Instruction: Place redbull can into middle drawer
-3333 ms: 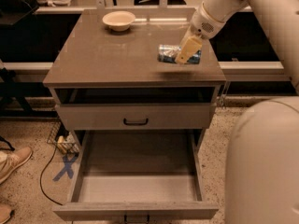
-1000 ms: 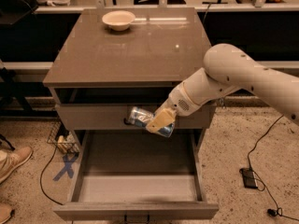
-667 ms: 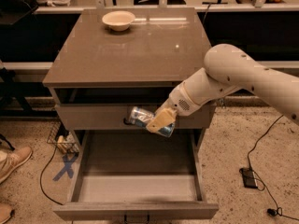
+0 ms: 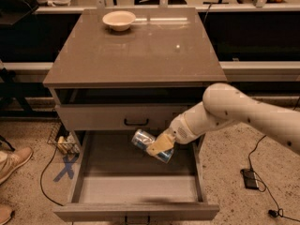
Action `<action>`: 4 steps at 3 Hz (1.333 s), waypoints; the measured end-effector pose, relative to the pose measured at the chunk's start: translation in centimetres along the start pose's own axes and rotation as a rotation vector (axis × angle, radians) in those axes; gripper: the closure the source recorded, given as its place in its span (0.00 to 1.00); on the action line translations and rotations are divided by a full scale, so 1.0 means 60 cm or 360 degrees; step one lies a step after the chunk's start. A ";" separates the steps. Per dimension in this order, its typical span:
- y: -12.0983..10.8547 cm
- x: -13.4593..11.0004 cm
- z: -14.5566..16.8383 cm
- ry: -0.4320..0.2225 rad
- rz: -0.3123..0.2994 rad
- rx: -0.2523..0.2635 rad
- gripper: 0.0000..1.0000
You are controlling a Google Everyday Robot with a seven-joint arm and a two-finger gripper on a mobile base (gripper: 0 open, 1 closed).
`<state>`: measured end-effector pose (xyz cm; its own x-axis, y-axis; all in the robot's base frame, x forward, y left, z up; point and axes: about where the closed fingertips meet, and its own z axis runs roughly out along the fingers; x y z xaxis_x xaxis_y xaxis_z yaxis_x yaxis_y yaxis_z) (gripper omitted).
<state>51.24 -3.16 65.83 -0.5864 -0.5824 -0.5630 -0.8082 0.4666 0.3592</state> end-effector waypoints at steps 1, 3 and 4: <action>-0.009 0.096 0.093 0.0035 0.0213 0.0036 1.00; -0.086 0.197 0.263 0.0084 0.0466 0.0174 0.58; -0.129 0.208 0.314 0.0088 0.0501 0.0223 0.35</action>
Offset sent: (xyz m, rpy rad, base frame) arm -0.0306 0.0123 -0.2345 -0.0976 0.1776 -0.3290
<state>51.17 -1.52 42.00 -0.8110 -0.4288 -0.3981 -0.5743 0.7137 0.4011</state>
